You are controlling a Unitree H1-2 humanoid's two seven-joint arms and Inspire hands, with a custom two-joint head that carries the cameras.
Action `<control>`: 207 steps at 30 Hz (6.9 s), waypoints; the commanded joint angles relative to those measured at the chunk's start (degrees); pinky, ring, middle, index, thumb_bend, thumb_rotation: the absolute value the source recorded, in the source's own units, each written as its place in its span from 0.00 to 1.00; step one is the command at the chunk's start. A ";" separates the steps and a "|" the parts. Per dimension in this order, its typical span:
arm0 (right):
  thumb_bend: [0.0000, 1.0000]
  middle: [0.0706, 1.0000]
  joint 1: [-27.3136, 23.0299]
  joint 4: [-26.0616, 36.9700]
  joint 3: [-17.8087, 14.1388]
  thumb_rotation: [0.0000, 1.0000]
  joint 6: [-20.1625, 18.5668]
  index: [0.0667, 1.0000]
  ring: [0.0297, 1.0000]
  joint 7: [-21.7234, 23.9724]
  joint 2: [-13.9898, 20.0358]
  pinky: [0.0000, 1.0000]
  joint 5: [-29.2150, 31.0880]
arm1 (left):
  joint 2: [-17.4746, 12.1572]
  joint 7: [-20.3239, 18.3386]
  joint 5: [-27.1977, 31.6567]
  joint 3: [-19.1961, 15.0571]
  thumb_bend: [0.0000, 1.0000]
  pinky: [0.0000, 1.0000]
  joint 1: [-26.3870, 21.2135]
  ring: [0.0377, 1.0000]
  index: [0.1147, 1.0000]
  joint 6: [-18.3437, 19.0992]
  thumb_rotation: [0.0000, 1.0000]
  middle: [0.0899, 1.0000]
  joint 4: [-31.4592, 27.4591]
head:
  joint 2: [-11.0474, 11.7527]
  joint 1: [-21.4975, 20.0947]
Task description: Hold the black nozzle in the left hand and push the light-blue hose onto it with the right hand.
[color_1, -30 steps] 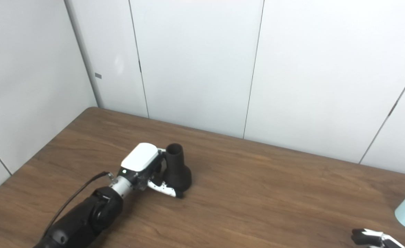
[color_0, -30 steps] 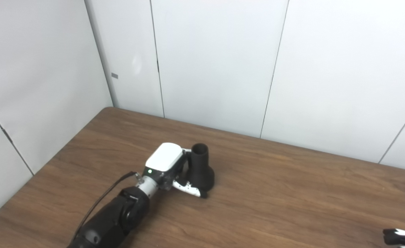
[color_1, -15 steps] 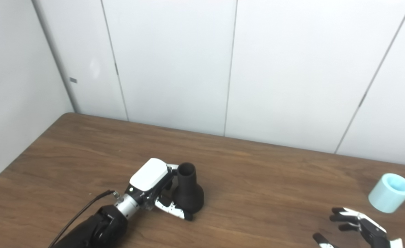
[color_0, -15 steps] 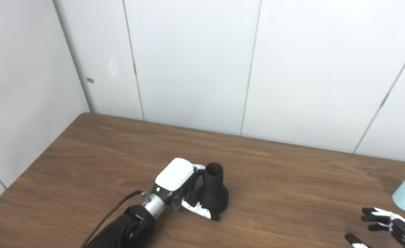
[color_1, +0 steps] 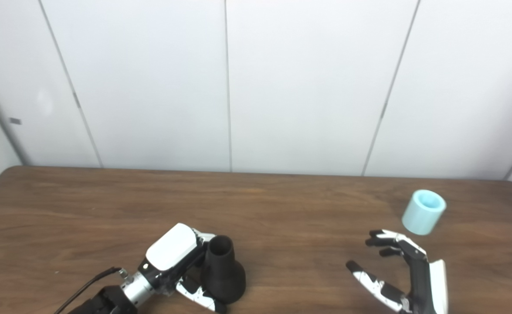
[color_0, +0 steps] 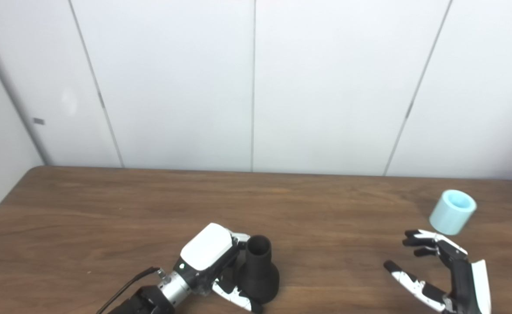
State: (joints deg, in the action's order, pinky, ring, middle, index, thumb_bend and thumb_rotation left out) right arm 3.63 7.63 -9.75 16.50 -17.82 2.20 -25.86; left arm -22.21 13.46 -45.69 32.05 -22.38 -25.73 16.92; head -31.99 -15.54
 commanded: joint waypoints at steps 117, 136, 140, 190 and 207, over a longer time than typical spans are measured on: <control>0.53 0.42 -27.49 -31.22 -1.32 0.00 -19.93 0.47 0.42 -10.78 11.18 0.36 13.26 | -2.19 4.11 0.50 10.67 0.50 0.33 3.13 0.38 0.41 -1.17 0.00 0.48 -2.27 | -0.54 -14.19; 0.52 0.46 -23.19 -16.27 2.20 0.00 -20.76 0.49 0.39 -4.29 11.89 0.34 11.14 | -0.51 1.84 -0.61 9.76 0.50 0.33 3.18 0.39 0.41 -1.17 0.00 0.48 -1.92 | -3.02 -7.02; 0.51 0.46 -21.54 -8.22 3.52 0.00 -22.93 0.50 0.38 -0.72 11.79 0.34 10.36 | 0.51 0.99 -1.57 9.33 0.50 0.33 3.21 0.38 0.42 -1.13 0.00 0.48 -1.54 | -3.66 -4.03; 0.51 0.46 -8.79 22.21 18.70 0.00 -16.13 0.50 0.36 21.54 3.89 0.26 11.19 | 5.80 -5.83 -3.05 6.46 0.50 0.29 4.37 0.37 0.46 -1.02 0.00 0.44 0.63 | -4.39 6.62; 0.51 0.46 -5.84 18.25 19.48 0.00 -12.54 0.50 0.36 21.54 2.89 0.26 8.74 | 5.42 -7.60 -1.65 6.15 0.50 0.28 4.47 0.36 0.47 -1.01 0.00 0.44 0.34 | -4.71 6.71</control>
State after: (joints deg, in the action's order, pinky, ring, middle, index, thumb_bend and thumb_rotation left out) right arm -1.68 25.98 9.51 1.43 4.08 5.05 -16.76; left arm -16.98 8.75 -47.39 35.94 -21.67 -25.78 14.61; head -36.65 -8.79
